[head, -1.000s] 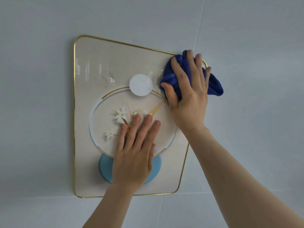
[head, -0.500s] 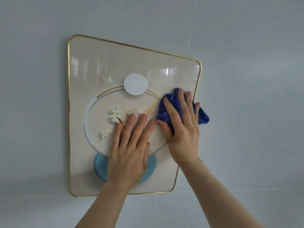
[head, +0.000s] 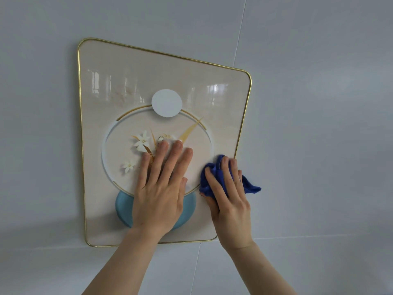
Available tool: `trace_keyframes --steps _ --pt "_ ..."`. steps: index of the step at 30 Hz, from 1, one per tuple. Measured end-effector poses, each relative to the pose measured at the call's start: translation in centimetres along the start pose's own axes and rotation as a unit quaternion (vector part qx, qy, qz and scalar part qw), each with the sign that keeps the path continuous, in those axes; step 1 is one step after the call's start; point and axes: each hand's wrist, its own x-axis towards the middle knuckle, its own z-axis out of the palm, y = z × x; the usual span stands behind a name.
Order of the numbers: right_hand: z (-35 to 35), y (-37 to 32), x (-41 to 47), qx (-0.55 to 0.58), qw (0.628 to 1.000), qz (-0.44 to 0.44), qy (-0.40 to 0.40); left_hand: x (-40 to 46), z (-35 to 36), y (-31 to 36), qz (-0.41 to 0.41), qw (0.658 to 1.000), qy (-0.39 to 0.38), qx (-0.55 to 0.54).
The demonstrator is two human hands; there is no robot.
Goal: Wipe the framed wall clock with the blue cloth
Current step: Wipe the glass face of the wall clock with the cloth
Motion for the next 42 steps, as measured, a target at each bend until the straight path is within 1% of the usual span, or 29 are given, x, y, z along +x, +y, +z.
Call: trace_keyframes --steps 6,14,26,28,31,33,34,36,39,42 --pt "-0.1 -0.5 -1.7 -0.025 0.999 0.012 -0.017 -0.1 -0.1 0.0 -0.001 1.0 -0.003 -0.003" --pt "-1.1 0.6 -7.5 -0.083 0.992 0.002 -0.09 -0.1 0.1 -0.1 0.004 1.0 0.002 0.0" --pt "-2.8 -0.2 -10.2 -0.085 0.976 0.038 -0.198 -0.2 0.0 -0.2 0.004 1.0 -0.005 -0.02" --pt "-3.4 -0.5 -11.2 -0.072 0.971 0.058 -0.223 -0.1 -0.2 -0.1 0.001 1.0 -0.01 -0.027" --pt "-4.5 -0.8 -12.0 -0.049 0.961 0.116 -0.245 -0.1 -0.7 0.2 -0.005 0.999 -0.02 -0.029" --pt "-5.0 -0.8 -11.9 -0.048 0.967 0.115 -0.224 -0.1 -1.1 0.3 -0.003 0.999 -0.027 -0.035" --pt "-5.4 -0.9 -11.5 -0.048 0.971 0.121 -0.2 0.0 -1.4 0.3 -0.001 0.999 -0.031 -0.038" --pt "-5.7 -1.0 -10.5 -0.037 0.976 0.158 -0.146 0.1 -2.1 0.3 -0.002 0.998 -0.04 -0.051" --pt "-6.6 -2.2 -7.8 0.072 0.965 0.234 -0.096 0.2 -3.3 0.2 -0.006 0.995 -0.052 -0.086" --pt "-7.8 -4.2 -3.9 0.139 0.958 0.243 -0.057 0.1 -4.5 -0.5 0.003 0.991 -0.055 -0.126"
